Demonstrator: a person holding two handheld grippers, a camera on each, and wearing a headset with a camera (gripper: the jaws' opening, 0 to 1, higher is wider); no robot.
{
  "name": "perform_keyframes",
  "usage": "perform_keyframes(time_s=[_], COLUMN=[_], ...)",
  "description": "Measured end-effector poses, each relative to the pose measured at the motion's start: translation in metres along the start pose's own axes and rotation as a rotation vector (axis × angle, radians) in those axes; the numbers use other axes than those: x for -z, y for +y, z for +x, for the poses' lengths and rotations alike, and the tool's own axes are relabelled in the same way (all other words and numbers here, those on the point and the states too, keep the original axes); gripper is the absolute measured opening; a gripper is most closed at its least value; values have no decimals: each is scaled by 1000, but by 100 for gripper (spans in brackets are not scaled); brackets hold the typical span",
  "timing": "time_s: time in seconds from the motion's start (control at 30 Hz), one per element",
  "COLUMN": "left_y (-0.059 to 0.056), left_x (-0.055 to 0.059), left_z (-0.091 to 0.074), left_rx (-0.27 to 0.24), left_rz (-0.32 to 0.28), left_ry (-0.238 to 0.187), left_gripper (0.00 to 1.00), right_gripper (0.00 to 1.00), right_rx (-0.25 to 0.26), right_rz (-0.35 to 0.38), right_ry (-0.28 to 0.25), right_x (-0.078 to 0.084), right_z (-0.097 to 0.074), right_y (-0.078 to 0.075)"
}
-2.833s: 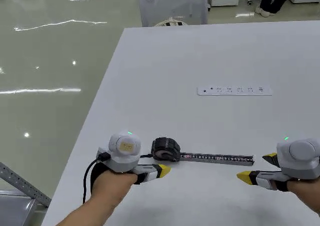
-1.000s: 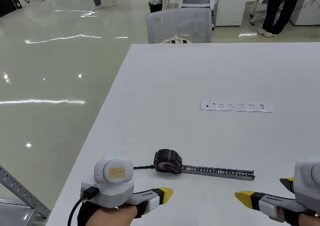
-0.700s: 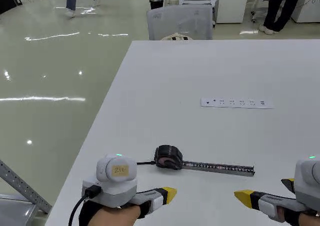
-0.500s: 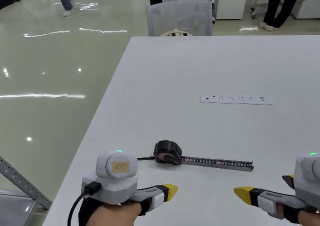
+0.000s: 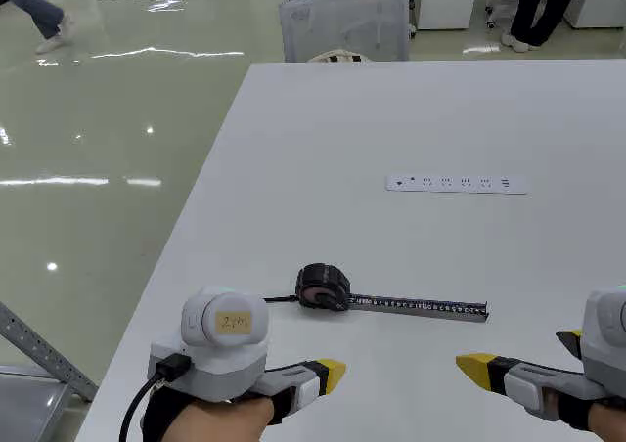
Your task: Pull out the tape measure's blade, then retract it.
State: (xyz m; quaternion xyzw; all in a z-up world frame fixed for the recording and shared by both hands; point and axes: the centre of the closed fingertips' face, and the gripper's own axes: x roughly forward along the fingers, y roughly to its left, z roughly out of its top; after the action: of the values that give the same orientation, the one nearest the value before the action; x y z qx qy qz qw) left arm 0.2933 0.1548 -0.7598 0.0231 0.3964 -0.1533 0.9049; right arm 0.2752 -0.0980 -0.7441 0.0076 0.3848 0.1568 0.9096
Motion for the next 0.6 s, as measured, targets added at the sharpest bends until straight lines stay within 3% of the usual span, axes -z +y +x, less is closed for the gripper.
perform_keyframes(time_s=[0.1,0.5,0.6], left_y=[-4,-6,-7], left_x=[-4,-10,-10], left_z=[-7,-10,-9], left_rx=[7,12,17], left_rz=[2,-7,-4], left_ry=[-10,-29,-26], left_gripper=[98,98,94], right_gripper=[78,78,78], right_rx=[5,15,17], right_rz=[-2,-7,-10], right_ry=[-6,-10,-8], right_x=[0,0,2], right_z=[-6,-12,-12], right_y=[3,3,2])
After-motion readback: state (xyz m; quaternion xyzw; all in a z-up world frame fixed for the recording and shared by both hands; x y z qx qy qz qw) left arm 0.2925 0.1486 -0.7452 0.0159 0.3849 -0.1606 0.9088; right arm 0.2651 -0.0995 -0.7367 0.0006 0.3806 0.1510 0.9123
